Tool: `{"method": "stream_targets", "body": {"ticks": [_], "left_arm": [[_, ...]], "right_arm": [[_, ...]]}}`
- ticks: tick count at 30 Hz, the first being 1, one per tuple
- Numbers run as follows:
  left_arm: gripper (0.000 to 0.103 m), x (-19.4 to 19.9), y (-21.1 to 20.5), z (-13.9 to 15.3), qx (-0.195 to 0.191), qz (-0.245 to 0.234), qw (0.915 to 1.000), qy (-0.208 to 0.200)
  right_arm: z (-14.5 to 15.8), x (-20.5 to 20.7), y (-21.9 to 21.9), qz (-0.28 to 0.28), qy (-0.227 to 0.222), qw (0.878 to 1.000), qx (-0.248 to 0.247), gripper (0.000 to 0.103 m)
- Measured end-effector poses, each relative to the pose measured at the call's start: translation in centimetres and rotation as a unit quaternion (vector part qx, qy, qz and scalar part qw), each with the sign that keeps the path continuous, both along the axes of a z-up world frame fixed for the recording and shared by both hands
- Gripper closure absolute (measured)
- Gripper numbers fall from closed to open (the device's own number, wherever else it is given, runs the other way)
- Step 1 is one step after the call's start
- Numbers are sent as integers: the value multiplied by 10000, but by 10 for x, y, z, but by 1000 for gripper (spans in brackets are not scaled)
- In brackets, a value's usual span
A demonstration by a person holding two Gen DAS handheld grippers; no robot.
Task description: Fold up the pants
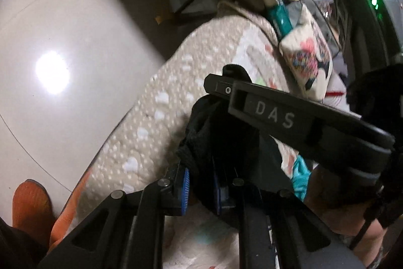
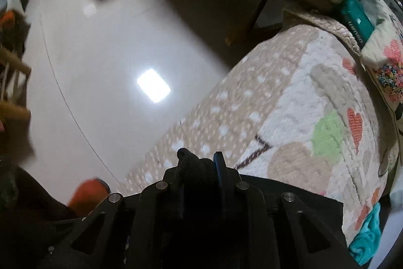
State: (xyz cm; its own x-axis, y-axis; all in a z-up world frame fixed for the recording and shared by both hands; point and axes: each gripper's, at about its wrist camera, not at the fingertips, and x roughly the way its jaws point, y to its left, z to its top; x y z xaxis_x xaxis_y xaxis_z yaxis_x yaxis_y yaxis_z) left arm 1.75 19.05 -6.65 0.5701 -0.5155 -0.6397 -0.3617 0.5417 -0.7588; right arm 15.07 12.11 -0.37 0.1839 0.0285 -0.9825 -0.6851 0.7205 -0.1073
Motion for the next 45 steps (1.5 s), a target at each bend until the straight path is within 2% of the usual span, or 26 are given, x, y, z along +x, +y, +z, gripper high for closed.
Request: {"method": "stream_targets", "body": {"ticks": [3,7,11,17,20,23,27,29,32,34,36,38,40,42,45], "left_arm": [[88,-4,15,2,51,190,9998,23],[88,-3,27,3,303,474,9984,74],[88,-2,23,11,512,482,9975,-39],[88,3,-15,36,928,74,9938,-600],[88,7,-40,47,1026,-256,9908,-849],[88,13,-84,55,1140,-726,9859,-982],[86,17,-139,58,1345,-1290,9778,-954],[82,12,-163,56,1505,-1628,9711,-888],[75,1,-175,52,1325,-2043,9664,-822],[73,-9,-173,54,1148,-2216,9647,-842],[72,-21,-157,59,1010,-2198,9656,-948],[70,-26,-135,65,1022,-1909,9704,-1073],[64,-27,-118,68,1085,-1552,9764,-1036],[64,-20,-102,64,1159,-1181,9828,-820],[64,-5,-105,55,1406,-1044,9823,-667]], "right_arm": [[-1,1,18,-50,60,9999,139,82],[-8,-2,38,-105,121,9992,354,82],[-5,0,34,-226,96,9976,643,82],[16,8,-20,-690,71,9866,1477,82],[28,10,-62,-1019,-20,9776,1844,82],[34,13,-113,-1453,-55,9650,2180,82],[26,8,-192,-2148,-56,9438,2511,81],[13,5,-230,-2585,-23,9303,2602,76],[-7,1,-299,-3645,75,8904,2727,71],[-11,-7,-343,-4222,84,8534,3057,70],[-3,-17,-368,-4451,-140,8369,3184,69],[12,-27,-375,-4441,-481,8371,3158,66],[25,-35,-368,-4254,-555,8366,3406,66],[30,-39,-351,-3953,-350,8409,3679,66],[25,-39,-307,-3296,156,8552,3997,66]]}}
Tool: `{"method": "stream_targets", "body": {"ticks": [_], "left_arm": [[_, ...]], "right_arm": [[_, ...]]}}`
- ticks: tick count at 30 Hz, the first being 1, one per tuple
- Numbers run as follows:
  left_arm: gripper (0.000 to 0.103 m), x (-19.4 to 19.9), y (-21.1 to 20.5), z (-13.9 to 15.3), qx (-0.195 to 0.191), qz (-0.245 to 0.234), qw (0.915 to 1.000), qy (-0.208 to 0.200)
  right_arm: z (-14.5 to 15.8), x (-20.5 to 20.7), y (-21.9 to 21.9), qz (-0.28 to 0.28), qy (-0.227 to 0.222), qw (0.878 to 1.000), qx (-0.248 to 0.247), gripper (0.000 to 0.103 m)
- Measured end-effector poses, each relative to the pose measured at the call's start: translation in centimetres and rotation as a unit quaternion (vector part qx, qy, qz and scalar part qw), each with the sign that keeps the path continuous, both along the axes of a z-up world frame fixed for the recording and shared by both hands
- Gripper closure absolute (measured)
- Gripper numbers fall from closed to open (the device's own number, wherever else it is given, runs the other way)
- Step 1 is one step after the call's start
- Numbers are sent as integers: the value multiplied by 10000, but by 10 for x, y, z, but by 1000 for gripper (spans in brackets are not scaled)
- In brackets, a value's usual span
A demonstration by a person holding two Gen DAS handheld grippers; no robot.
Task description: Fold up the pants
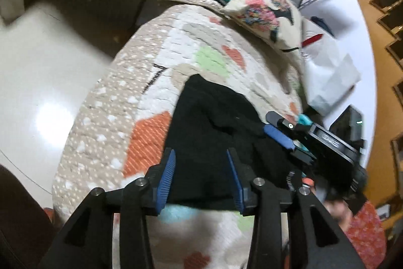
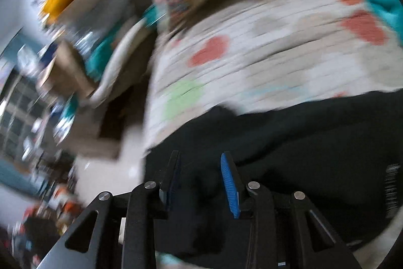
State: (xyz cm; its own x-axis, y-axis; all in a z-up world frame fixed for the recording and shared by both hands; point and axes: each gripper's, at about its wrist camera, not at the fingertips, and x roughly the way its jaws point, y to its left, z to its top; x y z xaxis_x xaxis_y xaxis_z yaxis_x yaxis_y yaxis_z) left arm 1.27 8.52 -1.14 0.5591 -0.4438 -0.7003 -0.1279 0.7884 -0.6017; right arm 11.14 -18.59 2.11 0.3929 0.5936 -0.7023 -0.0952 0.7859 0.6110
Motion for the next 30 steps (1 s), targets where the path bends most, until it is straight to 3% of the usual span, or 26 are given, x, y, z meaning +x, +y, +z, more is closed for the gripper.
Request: {"method": "stream_targets", "body": {"ticks": [2,4,6,7,8,9,10,11,13,15,16,17,18,19,20,21,23,24,27,30], "left_arm": [[64,13,-15,-15,220,-161,9995,167],[64,20,-28,-29,362,-335,9984,282],[64,10,-36,-37,600,-490,9969,149],[64,8,-39,-37,730,-551,9958,25],[64,5,-41,-36,850,-629,9943,-93],[63,4,-43,-36,943,-697,9930,-169],[63,4,-43,-37,966,-715,9925,-205],[63,3,-42,-37,955,-723,9925,-237],[63,3,-39,-39,878,-728,9931,-267],[62,6,-36,-41,766,-727,9941,-255],[62,7,-34,-40,726,-733,9943,-253],[62,6,-32,-40,672,-764,9945,-261],[62,5,-30,-40,611,-781,9947,-265],[62,5,-28,-39,542,-790,9951,-265],[62,5,-25,-39,469,-791,9955,-245],[62,6,-22,-40,378,-786,9960,-212],[62,7,-16,-40,217,-763,9967,-163],[62,8,-14,-40,136,-762,9969,-131],[62,10,-10,-36,44,-762,9970,-134],[62,10,-18,-18,194,-914,9951,-315]], "right_arm": [[-16,1,28,417,228,9987,188,66],[-34,5,42,539,412,9976,-100,66],[-46,10,36,202,417,9961,-753,74],[-48,10,29,33,383,9959,-821,88],[-47,10,22,-142,383,9955,-858,96],[-44,8,19,-231,341,9955,-856,96],[-37,6,19,-321,233,9946,-959,94],[-30,3,21,-356,67,9938,-1054,84],[-16,3,33,-81,-62,9976,-692,84],[-16,9,51,278,100,9992,-259,83],[-21,14,61,438,213,9987,-156,77],[-32,22,72,585,428,9971,-238,67],[-43,29,79,585,564,9955,-494,63],[-52,35,79,474,665,9923,-926,68],[-54,36,72,317,610,9925,-1009,85],[-49,35,65,68,472,9927,-1105,87],[-30,27,40,-703,92,9812,-1793,74],[-18,18,20,-1053,-66,9764,-1883,71],[6,-26,-44,-1643,-308,9778,-1266,63],[16,-83,-92,-2161,-389,9694,-1093,59]]}}
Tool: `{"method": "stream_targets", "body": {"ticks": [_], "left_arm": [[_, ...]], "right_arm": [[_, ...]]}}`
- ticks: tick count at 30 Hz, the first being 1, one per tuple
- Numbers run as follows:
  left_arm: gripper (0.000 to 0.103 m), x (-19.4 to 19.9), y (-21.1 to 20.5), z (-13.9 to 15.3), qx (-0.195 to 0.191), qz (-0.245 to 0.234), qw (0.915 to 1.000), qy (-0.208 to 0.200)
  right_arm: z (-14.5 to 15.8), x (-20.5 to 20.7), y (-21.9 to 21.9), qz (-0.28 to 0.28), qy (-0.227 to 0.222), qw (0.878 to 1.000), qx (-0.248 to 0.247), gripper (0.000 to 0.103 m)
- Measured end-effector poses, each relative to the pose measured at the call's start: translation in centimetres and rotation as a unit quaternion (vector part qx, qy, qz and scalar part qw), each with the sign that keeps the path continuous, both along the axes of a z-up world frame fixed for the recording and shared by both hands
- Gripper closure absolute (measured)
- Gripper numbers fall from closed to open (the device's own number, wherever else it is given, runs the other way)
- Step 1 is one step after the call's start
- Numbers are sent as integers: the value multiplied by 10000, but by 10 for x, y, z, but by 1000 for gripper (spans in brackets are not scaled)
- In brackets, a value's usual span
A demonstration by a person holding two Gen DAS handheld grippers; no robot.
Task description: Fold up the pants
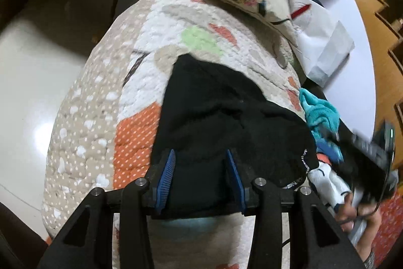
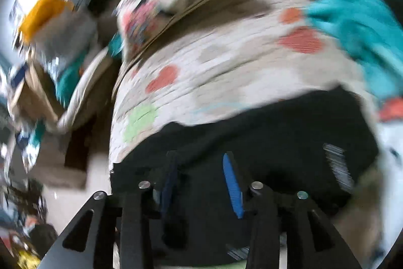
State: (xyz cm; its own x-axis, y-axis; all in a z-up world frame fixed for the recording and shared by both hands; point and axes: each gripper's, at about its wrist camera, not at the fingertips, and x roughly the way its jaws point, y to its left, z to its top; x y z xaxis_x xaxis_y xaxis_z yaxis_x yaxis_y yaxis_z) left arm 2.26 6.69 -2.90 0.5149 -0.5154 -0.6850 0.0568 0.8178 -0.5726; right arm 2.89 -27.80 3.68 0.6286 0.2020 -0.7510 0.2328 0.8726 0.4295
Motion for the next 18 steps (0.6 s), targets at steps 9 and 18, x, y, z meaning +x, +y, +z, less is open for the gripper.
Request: {"method": "stream_targets", "body": {"ticks": [9,18], "left_arm": [[58,27,-107,65,707,-1603,9838,-377],[57,97,-251,49,1341,-2736,9524,-76]], "right_arm": [[-54,-60,-64,-1477,410,9820,1106,56],[-67,-60,-81,-1795,361,9790,901,55]]}}
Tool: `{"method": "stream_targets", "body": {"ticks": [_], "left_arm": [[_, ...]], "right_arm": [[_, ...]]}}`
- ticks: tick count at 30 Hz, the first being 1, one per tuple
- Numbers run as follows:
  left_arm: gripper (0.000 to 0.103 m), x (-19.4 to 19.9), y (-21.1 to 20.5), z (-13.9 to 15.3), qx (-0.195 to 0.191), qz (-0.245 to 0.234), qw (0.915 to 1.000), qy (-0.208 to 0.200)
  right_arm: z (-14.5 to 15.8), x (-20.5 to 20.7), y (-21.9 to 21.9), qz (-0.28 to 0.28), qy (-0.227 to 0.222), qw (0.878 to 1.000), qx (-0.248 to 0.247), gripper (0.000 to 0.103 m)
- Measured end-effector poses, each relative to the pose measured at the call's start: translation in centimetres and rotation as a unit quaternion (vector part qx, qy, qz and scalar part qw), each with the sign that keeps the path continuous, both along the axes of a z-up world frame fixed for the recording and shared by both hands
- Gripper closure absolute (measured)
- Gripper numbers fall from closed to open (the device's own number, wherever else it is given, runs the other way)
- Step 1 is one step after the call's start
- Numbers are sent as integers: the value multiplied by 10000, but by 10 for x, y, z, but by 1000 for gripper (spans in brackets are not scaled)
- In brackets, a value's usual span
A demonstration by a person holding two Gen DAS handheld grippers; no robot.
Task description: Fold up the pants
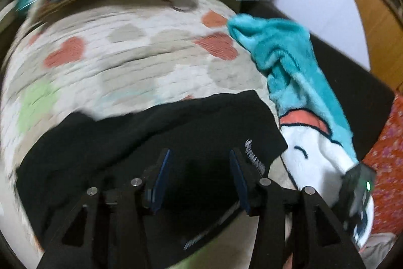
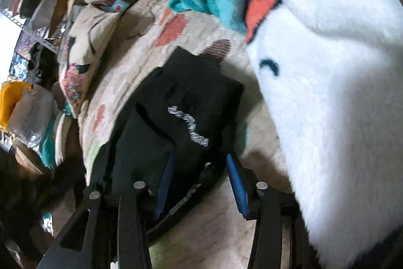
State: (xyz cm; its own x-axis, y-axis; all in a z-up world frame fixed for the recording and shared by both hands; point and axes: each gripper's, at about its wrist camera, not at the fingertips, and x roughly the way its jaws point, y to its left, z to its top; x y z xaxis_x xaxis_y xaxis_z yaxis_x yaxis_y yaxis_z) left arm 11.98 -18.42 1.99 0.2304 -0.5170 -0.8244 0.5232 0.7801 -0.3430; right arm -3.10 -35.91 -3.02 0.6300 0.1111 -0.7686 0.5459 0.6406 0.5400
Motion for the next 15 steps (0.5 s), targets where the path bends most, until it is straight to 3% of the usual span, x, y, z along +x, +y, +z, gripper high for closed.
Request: {"method": "stream_targets", "body": {"ticks": [7,8,10,12,14,15], "left_arm": [[55,29,-102,-25,469,-1028,9936,-49],[51,33,-114,-28,542,-1077,9927,-60],[31,40,-132,-37,661,-1152,9911,-10],[28,44,-145,-47,788,-1231,9893,-31],[29,43,-152,-49,909,-1382,9862,-118],[44,42,-154,-49,1040,-1445,9838,-214]], "right_arm": [[-14,8,-10,-149,116,9998,9,54],[-15,9,-10,-165,93,9998,-13,53],[-15,13,-11,-166,30,9998,-55,49],[-15,18,-13,-161,-64,9998,-65,46],[-15,23,-16,-75,-118,9999,-21,45],[-15,25,-16,6,-160,9999,43,45]]}}
